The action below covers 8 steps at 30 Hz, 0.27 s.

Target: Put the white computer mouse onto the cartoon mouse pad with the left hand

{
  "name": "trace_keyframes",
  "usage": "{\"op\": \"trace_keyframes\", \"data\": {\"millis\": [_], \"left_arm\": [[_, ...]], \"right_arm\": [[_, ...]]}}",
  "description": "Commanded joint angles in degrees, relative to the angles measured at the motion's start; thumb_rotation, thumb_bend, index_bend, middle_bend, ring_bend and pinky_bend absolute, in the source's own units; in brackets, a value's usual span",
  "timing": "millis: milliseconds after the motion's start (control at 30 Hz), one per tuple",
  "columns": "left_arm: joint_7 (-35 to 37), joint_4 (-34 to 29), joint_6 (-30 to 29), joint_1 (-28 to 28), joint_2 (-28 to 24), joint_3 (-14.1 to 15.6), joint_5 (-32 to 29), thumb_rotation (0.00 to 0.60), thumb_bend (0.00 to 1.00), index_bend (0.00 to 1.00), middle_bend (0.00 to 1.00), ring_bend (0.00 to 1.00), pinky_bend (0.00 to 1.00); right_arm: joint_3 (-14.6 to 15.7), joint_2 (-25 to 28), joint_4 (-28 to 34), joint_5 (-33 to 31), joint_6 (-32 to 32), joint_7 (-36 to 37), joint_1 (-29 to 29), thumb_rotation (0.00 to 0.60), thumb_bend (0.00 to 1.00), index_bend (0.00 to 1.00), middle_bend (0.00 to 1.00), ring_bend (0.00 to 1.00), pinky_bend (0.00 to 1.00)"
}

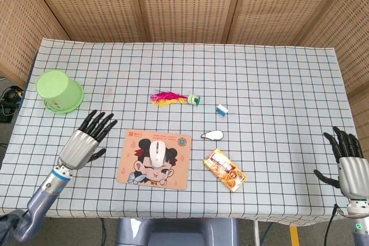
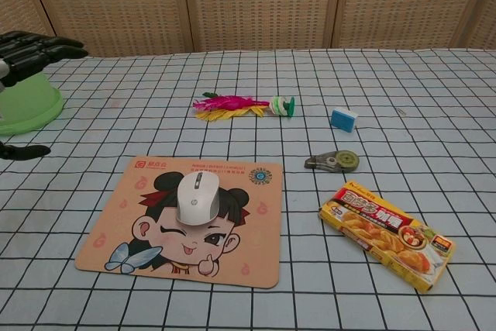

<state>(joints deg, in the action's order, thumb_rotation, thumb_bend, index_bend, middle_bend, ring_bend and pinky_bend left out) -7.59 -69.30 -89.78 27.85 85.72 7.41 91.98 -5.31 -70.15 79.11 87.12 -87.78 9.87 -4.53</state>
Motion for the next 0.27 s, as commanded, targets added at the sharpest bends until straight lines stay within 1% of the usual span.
{"op": "trace_keyframes", "data": {"millis": [33,133,267], "left_arm": [[-5.69,-9.51,-3.35,-7.95,-3.87,-0.13,-6.01,0.6,0.17,0.0,0.0,0.0,0.0],[-6.07,-13.28,-5.14,-11.88,-4.4,0.38,-8.23,0.6,0.15,0.0,0.0,0.0,0.0],[-6.54,-15.31,-5.75,-15.45,-4.95,0.62,-9.94,0.6,0.15,0.0,0.0,0.0,0.0]], "right_arm": [[0.31,-0.16,0.04,0.19,0.5,-0.67,-0.2,0.6,0.07,0.14,0.0,0.0,0.0],[0.72,-0.35,0.18,0.58,0.81,-1.77,-0.33,0.6,0.08,0.14,0.0,0.0,0.0],[1.12,-0.43,0.73,1.66,0.07,-3.02,-0.28,0.6,0.08,0.13,0.0,0.0,0.0]]}}
